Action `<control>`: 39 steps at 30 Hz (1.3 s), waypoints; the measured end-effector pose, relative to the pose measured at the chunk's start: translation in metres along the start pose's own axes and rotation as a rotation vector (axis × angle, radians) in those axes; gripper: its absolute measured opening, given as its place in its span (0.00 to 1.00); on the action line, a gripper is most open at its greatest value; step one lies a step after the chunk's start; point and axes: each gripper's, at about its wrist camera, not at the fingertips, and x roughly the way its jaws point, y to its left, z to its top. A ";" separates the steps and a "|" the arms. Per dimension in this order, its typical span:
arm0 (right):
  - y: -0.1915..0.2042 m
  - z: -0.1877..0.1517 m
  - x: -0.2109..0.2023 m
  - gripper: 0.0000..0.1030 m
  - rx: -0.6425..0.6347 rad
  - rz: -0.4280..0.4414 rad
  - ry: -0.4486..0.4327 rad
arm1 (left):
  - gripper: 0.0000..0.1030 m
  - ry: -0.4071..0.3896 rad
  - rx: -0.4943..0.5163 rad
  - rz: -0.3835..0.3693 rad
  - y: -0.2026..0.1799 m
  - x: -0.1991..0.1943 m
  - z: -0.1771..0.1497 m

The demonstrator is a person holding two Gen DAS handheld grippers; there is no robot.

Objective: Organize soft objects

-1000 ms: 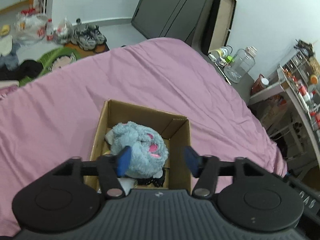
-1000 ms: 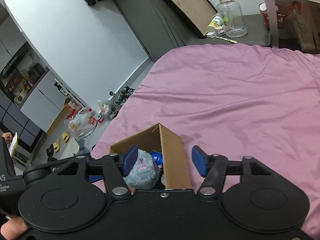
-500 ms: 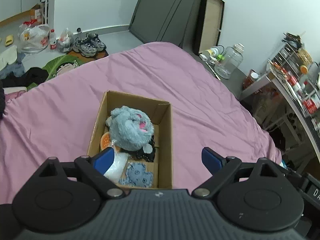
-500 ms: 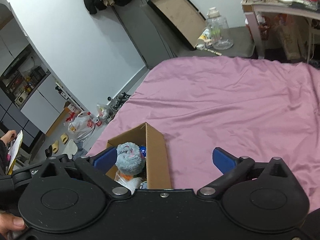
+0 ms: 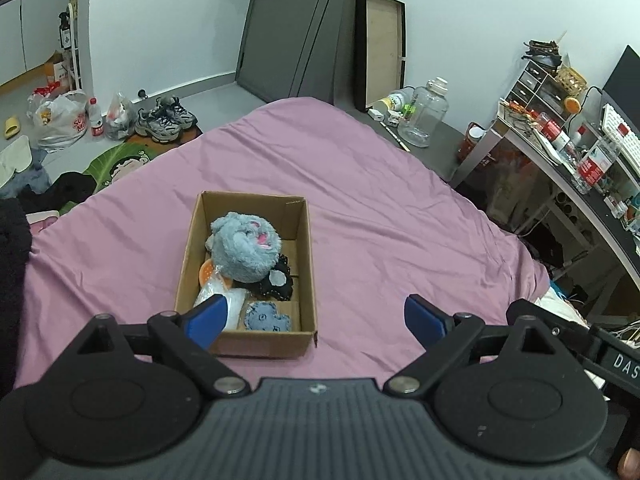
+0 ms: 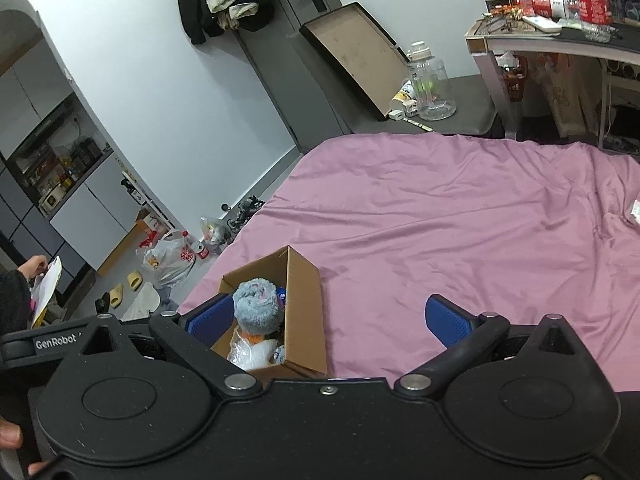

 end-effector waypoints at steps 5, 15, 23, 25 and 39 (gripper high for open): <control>0.001 -0.005 -0.016 1.00 -0.034 -0.007 0.010 | 0.97 -0.012 0.016 0.029 -0.007 -0.019 -0.008; -0.007 -0.021 -0.060 1.00 -0.132 -0.049 -0.013 | 0.98 -0.061 0.065 0.032 -0.018 -0.059 -0.031; -0.013 -0.026 -0.091 1.00 -0.155 -0.073 -0.056 | 0.98 -0.081 0.124 0.039 -0.027 -0.081 -0.052; -0.013 -0.030 -0.095 1.00 -0.181 -0.078 -0.056 | 0.98 -0.083 0.119 0.049 -0.028 -0.086 -0.055; -0.005 -0.040 -0.120 1.00 -0.231 -0.020 -0.064 | 0.98 -0.128 0.151 0.089 -0.033 -0.117 -0.078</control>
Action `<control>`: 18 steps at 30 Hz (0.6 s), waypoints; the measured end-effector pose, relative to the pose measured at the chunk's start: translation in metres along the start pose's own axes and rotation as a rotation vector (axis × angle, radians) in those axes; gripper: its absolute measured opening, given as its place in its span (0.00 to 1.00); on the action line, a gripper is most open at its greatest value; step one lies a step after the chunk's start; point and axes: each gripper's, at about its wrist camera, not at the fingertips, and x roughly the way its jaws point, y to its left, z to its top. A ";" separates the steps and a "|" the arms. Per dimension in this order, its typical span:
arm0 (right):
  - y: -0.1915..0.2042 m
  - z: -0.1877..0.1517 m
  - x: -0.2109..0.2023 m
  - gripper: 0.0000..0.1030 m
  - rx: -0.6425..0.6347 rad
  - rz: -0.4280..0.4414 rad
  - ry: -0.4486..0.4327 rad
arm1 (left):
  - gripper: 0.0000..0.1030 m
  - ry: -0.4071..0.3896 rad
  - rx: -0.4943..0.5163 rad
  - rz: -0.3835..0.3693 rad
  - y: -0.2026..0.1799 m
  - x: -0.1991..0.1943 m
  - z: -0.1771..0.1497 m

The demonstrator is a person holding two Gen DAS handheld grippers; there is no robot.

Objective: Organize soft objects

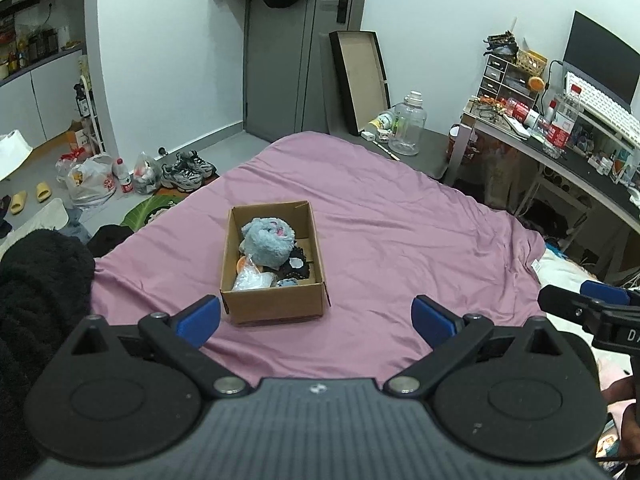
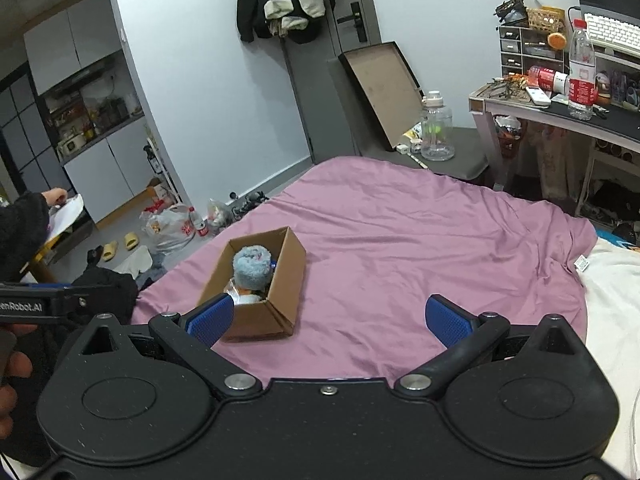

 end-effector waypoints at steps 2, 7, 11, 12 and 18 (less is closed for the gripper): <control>0.001 0.000 -0.004 1.00 -0.014 -0.011 -0.006 | 0.98 -0.003 -0.006 -0.002 -0.001 -0.002 -0.001; 0.006 0.000 -0.009 1.00 -0.042 -0.020 -0.008 | 0.98 -0.009 0.000 -0.004 -0.005 -0.007 -0.001; 0.007 0.000 -0.010 1.00 -0.041 -0.017 -0.009 | 0.98 -0.006 0.005 -0.012 -0.008 -0.008 -0.001; 0.007 0.000 -0.011 1.00 -0.045 -0.017 -0.008 | 0.98 -0.005 0.003 -0.011 -0.008 -0.007 -0.001; 0.008 -0.001 -0.008 1.00 -0.045 -0.016 0.001 | 0.98 0.003 0.002 -0.004 -0.008 -0.004 -0.001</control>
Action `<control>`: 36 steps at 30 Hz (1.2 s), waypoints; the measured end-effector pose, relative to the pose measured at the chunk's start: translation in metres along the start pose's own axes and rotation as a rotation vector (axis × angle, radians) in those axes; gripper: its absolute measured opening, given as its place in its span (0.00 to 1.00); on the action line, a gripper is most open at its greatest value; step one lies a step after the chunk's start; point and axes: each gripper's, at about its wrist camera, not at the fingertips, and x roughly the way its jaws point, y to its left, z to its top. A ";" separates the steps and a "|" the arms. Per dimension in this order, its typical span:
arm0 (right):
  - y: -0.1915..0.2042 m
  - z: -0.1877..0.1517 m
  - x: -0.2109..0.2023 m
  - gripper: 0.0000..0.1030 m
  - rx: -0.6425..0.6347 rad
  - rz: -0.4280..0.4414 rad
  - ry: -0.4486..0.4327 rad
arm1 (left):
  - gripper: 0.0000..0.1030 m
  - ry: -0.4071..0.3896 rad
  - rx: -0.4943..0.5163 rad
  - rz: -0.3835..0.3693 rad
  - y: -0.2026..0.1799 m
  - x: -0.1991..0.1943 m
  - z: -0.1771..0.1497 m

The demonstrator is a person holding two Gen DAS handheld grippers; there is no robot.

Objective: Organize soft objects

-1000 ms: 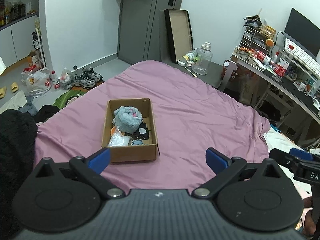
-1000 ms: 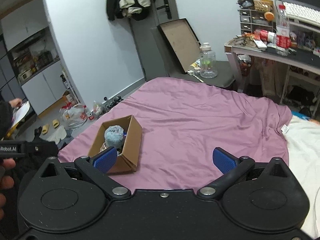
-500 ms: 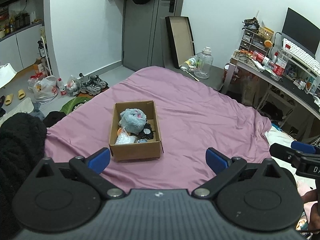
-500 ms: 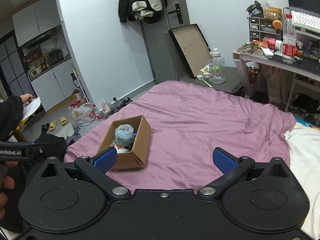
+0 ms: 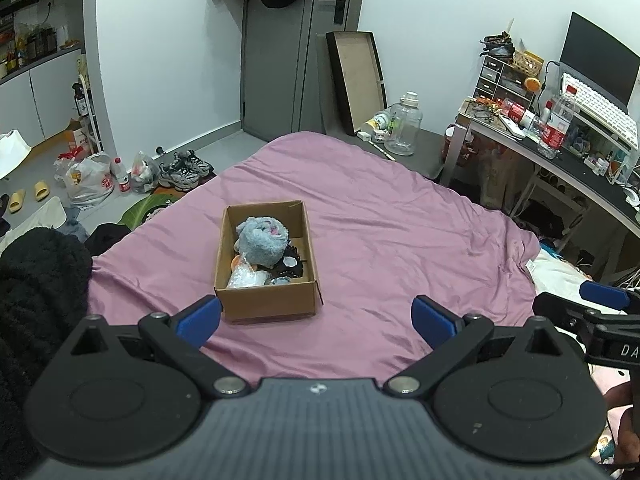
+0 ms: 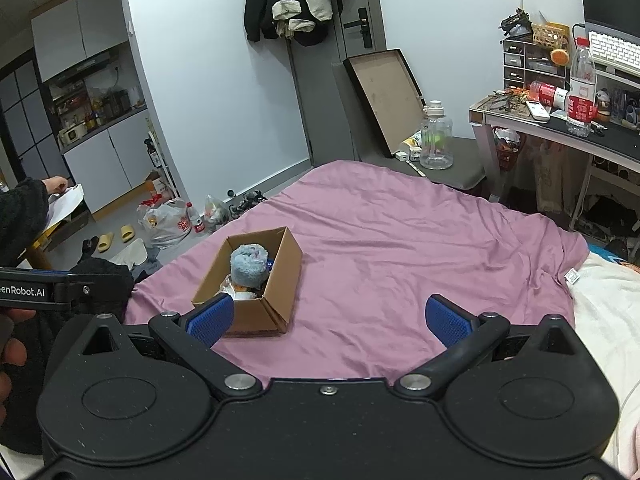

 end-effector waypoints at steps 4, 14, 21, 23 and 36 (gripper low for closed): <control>0.000 -0.001 0.002 1.00 0.002 0.003 0.000 | 0.98 0.005 -0.008 0.001 0.002 0.002 0.001; -0.001 -0.003 0.004 1.00 0.000 0.006 0.013 | 0.98 0.016 -0.004 -0.005 -0.001 0.008 -0.001; -0.001 -0.004 0.005 1.00 0.006 0.001 0.013 | 0.98 0.018 -0.014 -0.005 0.000 0.010 -0.002; -0.001 -0.004 0.005 1.00 0.006 -0.001 0.013 | 0.98 0.021 -0.017 -0.007 0.001 0.011 -0.002; -0.002 -0.004 0.005 1.00 0.009 -0.004 0.014 | 0.98 0.024 0.003 -0.004 -0.005 0.012 -0.005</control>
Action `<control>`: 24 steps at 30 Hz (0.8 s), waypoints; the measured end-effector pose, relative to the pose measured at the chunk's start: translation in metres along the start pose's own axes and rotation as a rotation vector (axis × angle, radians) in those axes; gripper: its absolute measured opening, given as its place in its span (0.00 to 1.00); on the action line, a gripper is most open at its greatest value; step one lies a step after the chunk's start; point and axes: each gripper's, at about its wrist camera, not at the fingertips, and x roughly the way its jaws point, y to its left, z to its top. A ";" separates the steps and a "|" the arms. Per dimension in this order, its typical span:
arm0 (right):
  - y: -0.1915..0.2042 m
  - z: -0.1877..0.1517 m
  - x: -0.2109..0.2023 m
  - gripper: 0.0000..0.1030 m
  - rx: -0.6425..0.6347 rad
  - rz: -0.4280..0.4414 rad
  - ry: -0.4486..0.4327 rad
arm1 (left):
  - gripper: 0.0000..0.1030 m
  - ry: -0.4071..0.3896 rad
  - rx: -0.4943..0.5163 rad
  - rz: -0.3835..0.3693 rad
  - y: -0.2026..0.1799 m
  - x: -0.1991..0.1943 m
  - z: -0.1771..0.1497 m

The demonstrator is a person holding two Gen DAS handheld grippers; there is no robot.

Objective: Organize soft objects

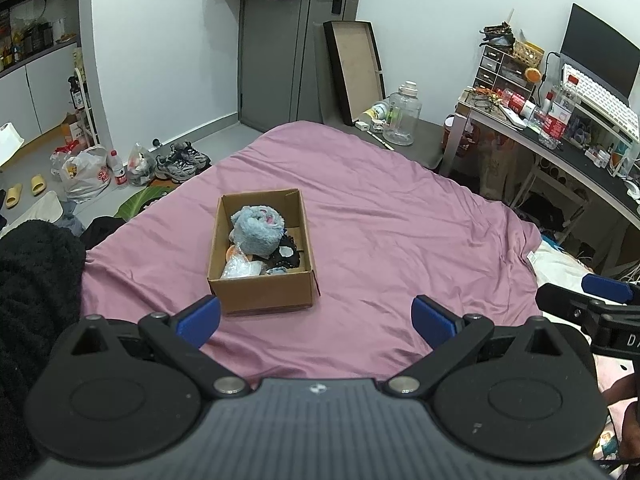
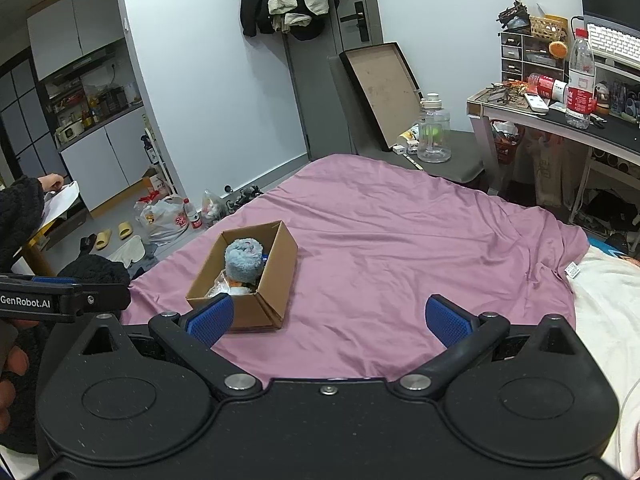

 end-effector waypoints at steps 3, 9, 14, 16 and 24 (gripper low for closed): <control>0.000 0.000 0.000 1.00 -0.002 -0.001 0.000 | 0.98 0.001 -0.002 0.000 0.000 0.000 0.000; 0.000 -0.002 0.001 1.00 -0.009 -0.001 0.005 | 0.98 0.003 -0.006 0.000 0.001 0.001 -0.001; 0.001 -0.002 0.001 1.00 -0.011 0.003 0.003 | 0.98 0.003 -0.008 0.000 0.001 0.001 -0.001; 0.001 -0.002 0.001 1.00 -0.014 0.001 0.002 | 0.98 0.004 -0.007 0.000 0.001 0.001 -0.001; 0.002 -0.002 0.001 1.00 -0.016 -0.002 0.004 | 0.98 0.006 -0.011 -0.002 0.003 0.002 -0.002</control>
